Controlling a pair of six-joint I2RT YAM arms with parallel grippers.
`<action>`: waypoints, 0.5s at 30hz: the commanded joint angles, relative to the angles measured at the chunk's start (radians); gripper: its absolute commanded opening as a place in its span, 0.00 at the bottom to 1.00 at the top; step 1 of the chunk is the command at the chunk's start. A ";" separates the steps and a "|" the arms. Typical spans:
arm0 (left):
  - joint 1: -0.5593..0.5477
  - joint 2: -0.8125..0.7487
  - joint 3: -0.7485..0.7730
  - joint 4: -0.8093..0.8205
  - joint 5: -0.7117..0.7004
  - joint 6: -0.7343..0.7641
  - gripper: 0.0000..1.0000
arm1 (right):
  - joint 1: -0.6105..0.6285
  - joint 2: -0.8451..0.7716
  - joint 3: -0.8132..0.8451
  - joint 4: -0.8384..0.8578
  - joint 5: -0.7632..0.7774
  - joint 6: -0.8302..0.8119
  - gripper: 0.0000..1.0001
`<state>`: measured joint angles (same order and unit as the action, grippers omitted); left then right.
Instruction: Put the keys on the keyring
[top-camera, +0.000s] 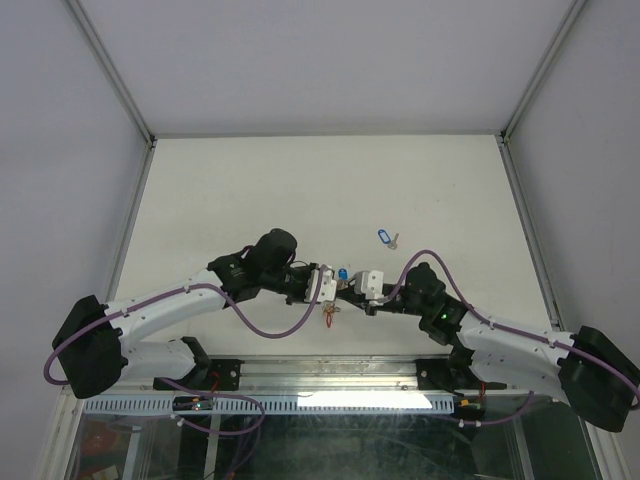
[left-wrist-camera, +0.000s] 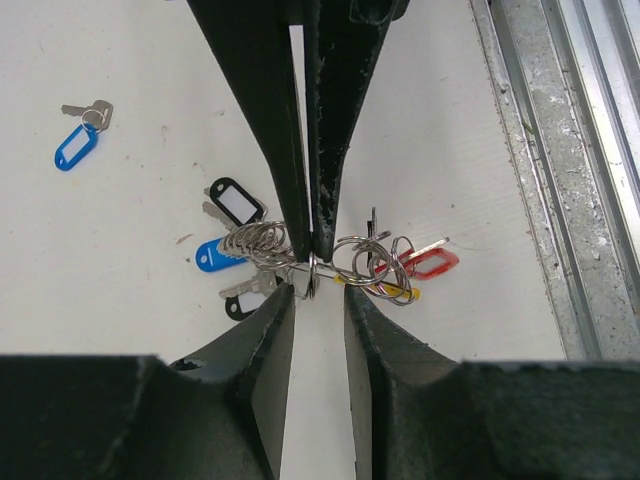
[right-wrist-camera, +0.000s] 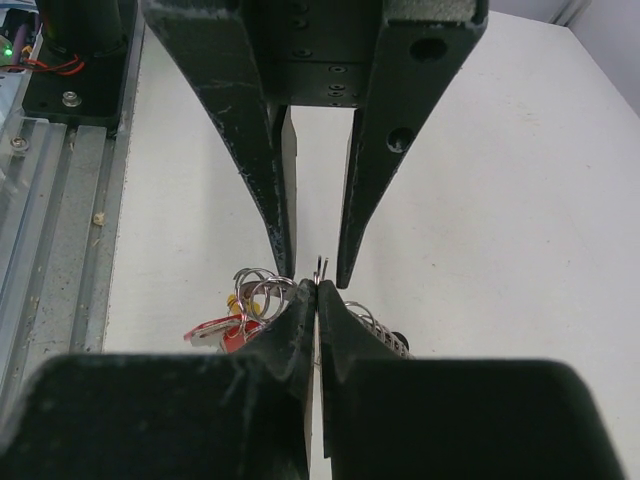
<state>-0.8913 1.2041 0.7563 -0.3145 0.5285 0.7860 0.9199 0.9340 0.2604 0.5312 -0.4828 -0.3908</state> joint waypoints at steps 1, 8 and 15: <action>-0.010 -0.012 0.003 0.032 0.019 0.006 0.25 | 0.005 -0.025 -0.005 0.087 0.007 0.001 0.00; -0.009 0.002 0.027 0.031 0.030 -0.001 0.21 | 0.007 0.004 0.000 0.098 0.001 0.007 0.00; -0.010 0.000 0.028 0.032 0.052 -0.002 0.20 | 0.010 0.029 0.004 0.129 0.003 0.011 0.00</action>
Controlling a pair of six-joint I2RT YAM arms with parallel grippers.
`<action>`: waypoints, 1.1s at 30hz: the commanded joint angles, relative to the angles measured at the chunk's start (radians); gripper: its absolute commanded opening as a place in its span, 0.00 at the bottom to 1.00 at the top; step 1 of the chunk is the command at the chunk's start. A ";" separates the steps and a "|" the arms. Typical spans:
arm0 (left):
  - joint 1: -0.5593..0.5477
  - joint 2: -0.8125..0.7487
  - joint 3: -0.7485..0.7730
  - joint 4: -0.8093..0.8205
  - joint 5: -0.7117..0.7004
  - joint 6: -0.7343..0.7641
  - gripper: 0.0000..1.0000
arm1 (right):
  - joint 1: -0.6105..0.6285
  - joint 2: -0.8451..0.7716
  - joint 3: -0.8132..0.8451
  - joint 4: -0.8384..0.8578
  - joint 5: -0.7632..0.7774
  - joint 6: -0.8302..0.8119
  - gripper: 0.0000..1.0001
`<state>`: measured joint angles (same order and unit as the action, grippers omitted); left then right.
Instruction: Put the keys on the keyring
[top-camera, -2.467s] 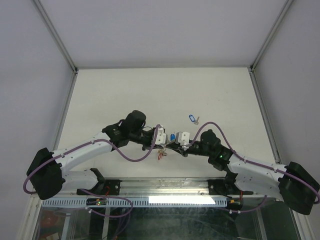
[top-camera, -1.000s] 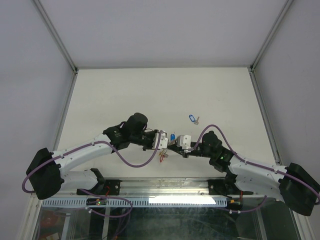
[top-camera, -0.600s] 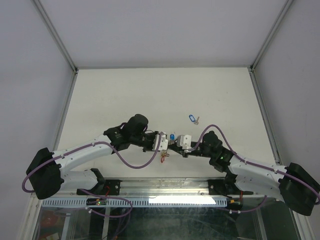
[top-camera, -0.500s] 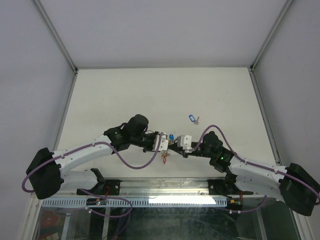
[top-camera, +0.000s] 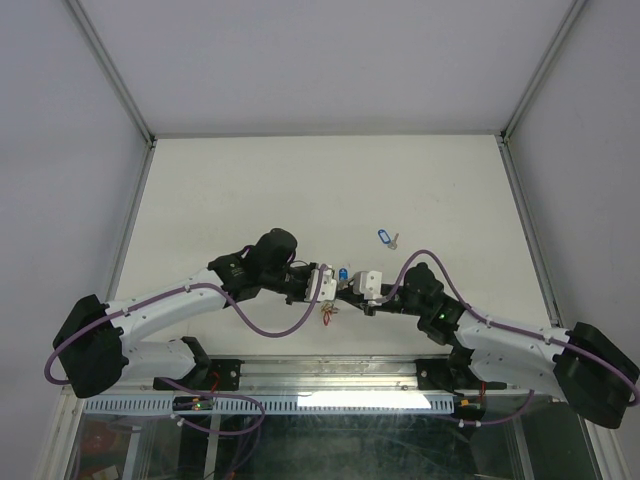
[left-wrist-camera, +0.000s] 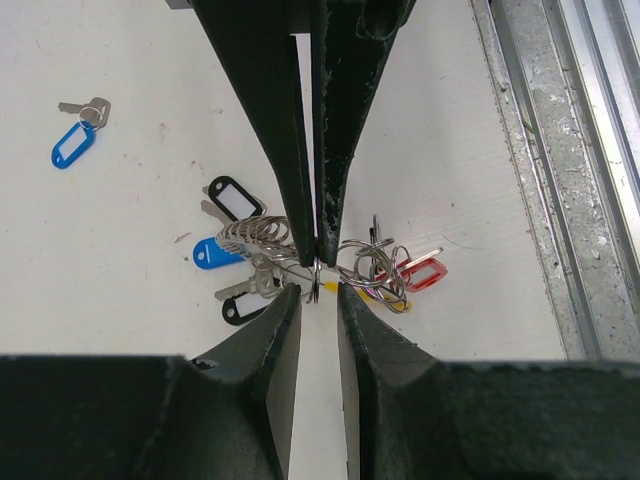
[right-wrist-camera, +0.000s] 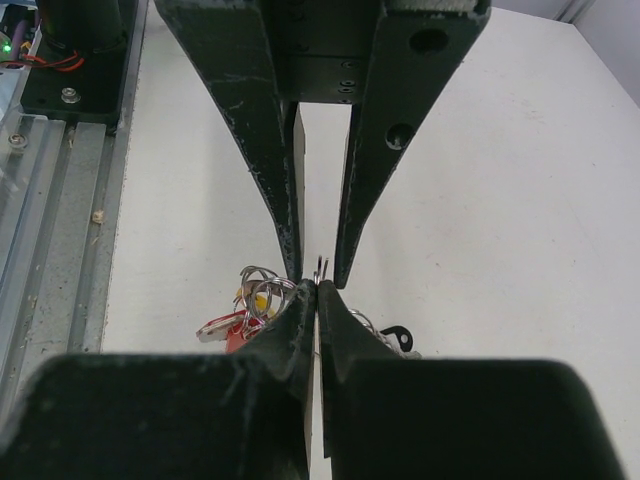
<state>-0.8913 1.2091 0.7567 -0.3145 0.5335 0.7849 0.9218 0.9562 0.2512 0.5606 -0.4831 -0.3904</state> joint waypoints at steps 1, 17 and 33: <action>-0.010 -0.005 0.027 0.032 0.047 -0.001 0.20 | 0.007 0.010 0.013 0.101 0.003 0.011 0.00; -0.010 -0.002 0.027 0.043 0.040 -0.012 0.00 | 0.009 0.021 0.012 0.124 0.003 0.016 0.00; -0.009 -0.036 0.018 0.059 -0.089 -0.003 0.00 | 0.009 -0.128 -0.018 0.063 0.149 0.098 0.52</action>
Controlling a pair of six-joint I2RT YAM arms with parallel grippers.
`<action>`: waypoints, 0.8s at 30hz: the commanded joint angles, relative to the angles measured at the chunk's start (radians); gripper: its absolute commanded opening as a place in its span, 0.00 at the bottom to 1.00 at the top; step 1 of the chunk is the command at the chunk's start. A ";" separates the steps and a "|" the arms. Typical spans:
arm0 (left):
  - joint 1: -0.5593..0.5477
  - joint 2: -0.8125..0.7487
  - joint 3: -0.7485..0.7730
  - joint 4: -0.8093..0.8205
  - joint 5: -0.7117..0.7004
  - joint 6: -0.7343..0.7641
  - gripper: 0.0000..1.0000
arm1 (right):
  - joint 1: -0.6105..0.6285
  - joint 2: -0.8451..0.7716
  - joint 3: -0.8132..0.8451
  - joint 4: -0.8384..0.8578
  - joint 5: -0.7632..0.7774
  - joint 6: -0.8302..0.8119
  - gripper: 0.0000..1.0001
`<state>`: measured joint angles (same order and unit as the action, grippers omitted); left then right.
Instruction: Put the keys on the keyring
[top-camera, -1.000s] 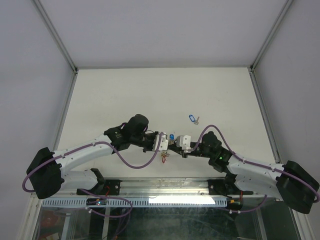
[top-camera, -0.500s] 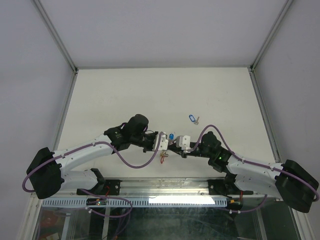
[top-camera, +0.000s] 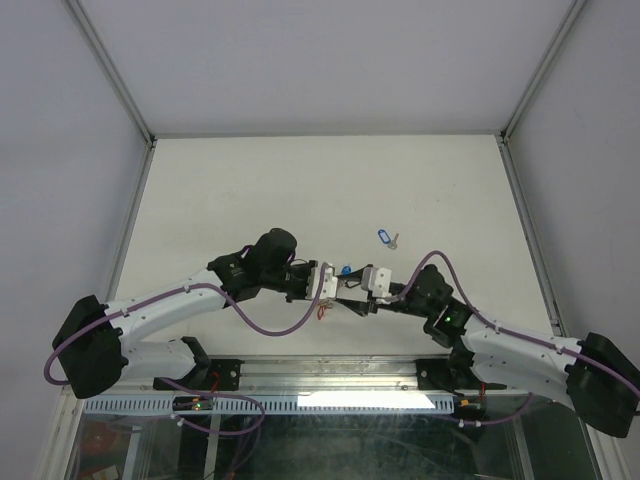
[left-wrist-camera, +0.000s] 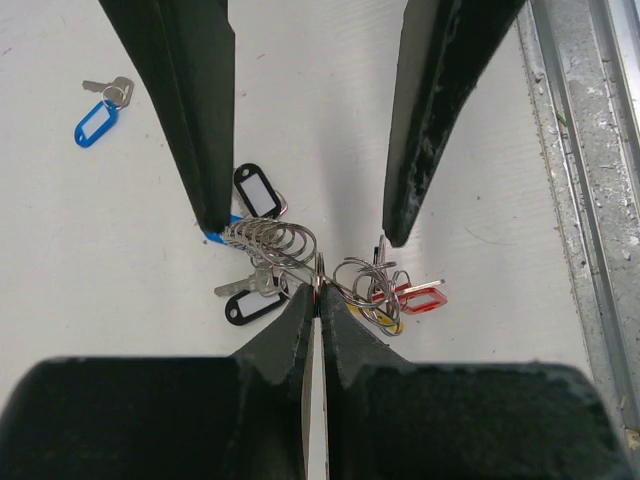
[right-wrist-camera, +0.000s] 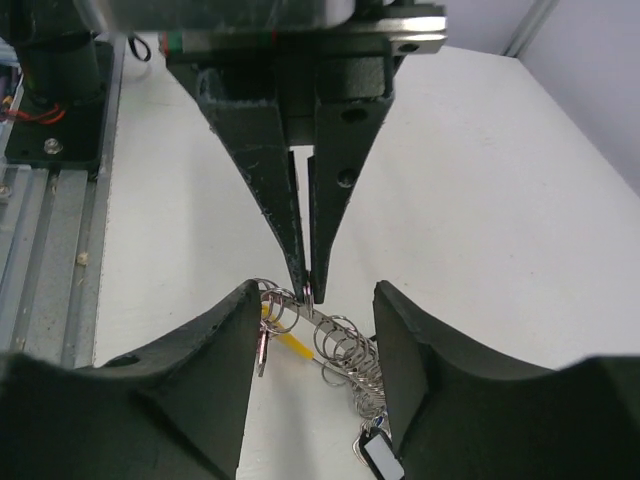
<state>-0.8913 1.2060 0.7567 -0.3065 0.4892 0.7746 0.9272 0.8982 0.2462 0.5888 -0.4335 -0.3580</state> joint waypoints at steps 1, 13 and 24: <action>-0.009 -0.033 0.018 0.054 -0.050 -0.001 0.00 | 0.004 -0.087 -0.017 0.031 0.140 0.095 0.52; -0.008 0.016 0.050 0.115 -0.325 -0.273 0.00 | -0.217 -0.001 0.191 -0.439 0.653 0.586 0.49; 0.014 0.032 0.062 0.142 -0.552 -0.441 0.00 | -0.537 0.259 0.315 -0.583 0.513 0.808 0.49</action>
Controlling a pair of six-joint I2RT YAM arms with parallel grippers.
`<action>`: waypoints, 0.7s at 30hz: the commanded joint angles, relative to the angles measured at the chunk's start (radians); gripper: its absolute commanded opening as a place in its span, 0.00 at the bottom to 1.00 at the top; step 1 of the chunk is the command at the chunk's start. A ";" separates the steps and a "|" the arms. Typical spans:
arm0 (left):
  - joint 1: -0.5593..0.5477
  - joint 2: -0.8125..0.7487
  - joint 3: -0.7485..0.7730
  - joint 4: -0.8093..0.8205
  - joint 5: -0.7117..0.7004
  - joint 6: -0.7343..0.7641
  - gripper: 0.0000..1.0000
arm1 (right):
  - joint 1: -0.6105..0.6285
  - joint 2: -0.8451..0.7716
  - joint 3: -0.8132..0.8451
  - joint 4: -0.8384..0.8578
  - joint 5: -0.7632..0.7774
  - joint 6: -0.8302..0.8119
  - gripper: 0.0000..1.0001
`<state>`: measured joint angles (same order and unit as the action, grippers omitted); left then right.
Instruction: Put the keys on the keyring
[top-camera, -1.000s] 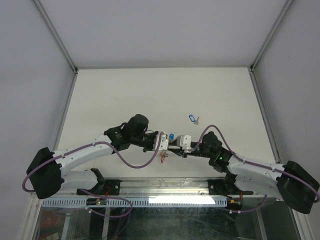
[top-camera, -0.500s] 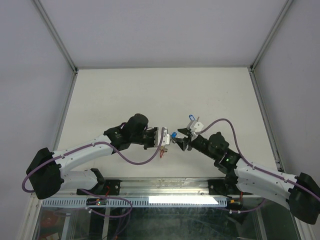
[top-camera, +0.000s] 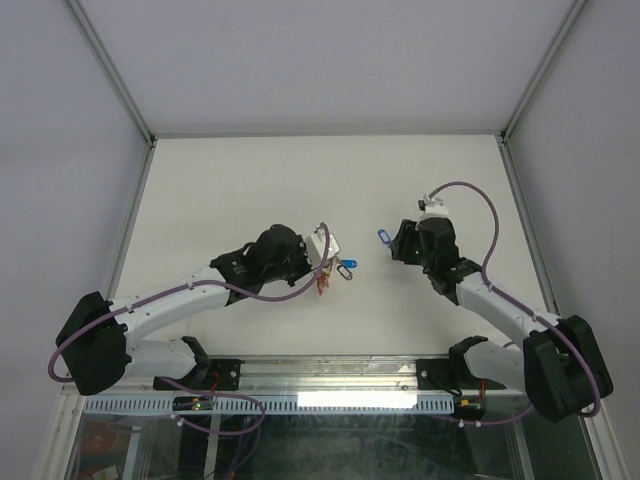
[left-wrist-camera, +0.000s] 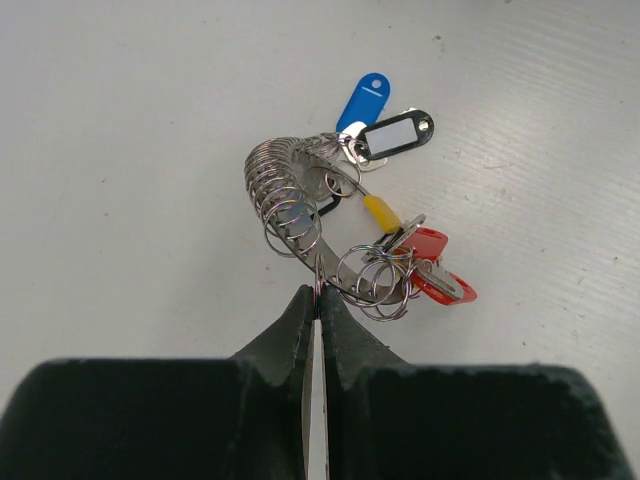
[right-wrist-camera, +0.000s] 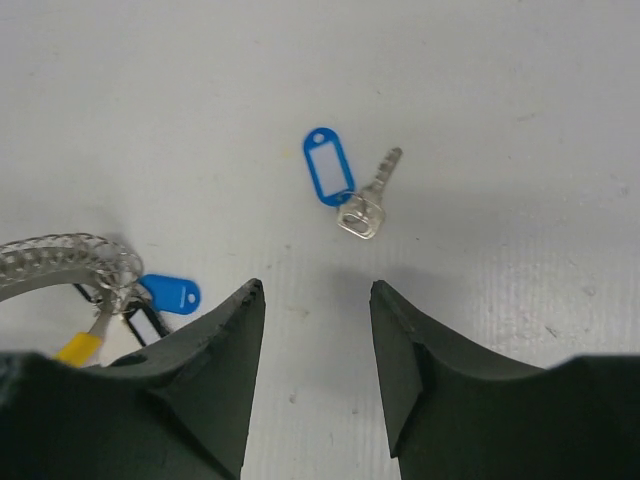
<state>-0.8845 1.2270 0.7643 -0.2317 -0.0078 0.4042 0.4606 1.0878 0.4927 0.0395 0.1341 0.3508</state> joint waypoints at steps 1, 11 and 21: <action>0.007 0.024 0.068 0.067 -0.036 -0.081 0.00 | -0.089 0.100 0.085 -0.035 -0.073 0.100 0.49; 0.007 0.124 0.180 0.009 -0.094 -0.267 0.00 | -0.165 0.374 0.268 -0.072 -0.161 0.070 0.49; 0.039 0.091 0.178 0.005 -0.028 -0.334 0.00 | -0.165 0.493 0.403 -0.179 -0.247 -0.117 0.45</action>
<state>-0.8707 1.3586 0.9089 -0.2684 -0.0914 0.1268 0.2993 1.5528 0.8131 -0.1066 -0.0551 0.3275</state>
